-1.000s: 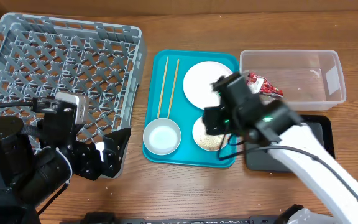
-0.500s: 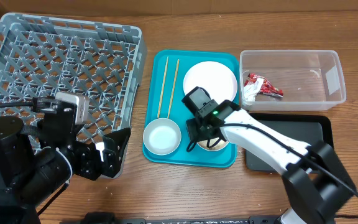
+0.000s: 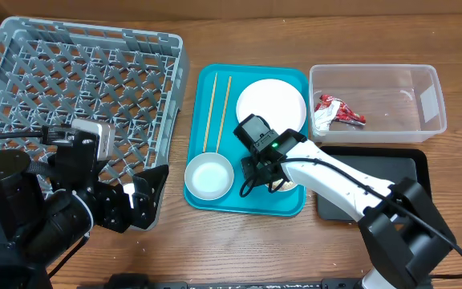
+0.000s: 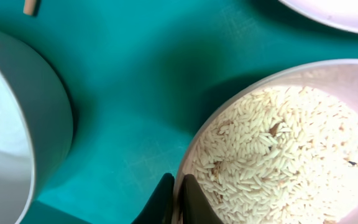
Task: Sort waste into correct bins and load items into the dishwasher
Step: 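Grasp the white rice bowl with the right gripper and carry it right, then tip the rice bowl over the black tray to pour out rice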
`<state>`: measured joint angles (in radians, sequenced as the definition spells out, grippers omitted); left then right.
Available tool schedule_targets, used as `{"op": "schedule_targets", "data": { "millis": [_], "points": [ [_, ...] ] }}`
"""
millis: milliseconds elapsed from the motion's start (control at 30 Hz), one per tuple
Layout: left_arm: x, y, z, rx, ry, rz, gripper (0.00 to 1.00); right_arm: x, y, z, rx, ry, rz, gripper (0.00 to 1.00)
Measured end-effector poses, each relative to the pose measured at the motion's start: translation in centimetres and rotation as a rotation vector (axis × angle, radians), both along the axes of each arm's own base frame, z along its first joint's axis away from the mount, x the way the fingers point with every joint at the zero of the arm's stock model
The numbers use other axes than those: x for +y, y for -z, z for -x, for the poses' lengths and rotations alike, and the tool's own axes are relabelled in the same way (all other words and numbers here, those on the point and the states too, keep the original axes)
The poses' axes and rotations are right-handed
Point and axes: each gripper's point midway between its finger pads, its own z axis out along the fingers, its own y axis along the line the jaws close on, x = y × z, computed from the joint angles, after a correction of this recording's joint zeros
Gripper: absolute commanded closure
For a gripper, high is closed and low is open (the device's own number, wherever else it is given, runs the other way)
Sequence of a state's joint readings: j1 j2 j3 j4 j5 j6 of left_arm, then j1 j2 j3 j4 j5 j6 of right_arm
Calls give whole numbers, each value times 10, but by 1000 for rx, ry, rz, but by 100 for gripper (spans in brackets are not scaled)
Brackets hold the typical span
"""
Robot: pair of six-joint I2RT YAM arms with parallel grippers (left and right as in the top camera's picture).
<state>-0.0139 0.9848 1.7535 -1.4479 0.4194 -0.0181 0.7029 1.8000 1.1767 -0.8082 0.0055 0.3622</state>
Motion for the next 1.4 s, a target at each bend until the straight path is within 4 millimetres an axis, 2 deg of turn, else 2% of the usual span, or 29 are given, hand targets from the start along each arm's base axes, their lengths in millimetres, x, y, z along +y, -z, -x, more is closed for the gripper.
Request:
{"op": "schedule_targets", "data": {
  "millis": [167,300,400,500,600,733,800,1000,1167,1300,1400],
  "points": [
    [0,0,0,0,0,0,0,-2,-2,1,7,22,11,96],
    [0,0,0,0,0,0,0,-6,-12,-1,9,80,25,96],
    [0,0,0,0,0,0,0,-8,-27,3,7,138,4,96],
    [0,0,0,1,0,0,0,-14,-54,8,-11,207,-40,96],
    [0,0,0,0,0,0,0,-31,-91,16,-34,284,-93,96],
    [0,0,0,0,0,0,0,-74,-140,29,-64,406,-166,96],
    [0,0,0,0,0,0,0,-95,-158,35,-73,449,-207,96],
    [0,0,0,0,0,0,0,-142,-187,47,-72,485,-347,96],
    [0,0,0,0,0,0,0,-171,-189,49,-51,489,-481,96],
    [0,0,0,0,0,0,0,-183,-165,53,-11,473,-635,96],
    [0,0,0,1,0,0,0,-180,-143,58,38,437,-775,96]
  ]
}}
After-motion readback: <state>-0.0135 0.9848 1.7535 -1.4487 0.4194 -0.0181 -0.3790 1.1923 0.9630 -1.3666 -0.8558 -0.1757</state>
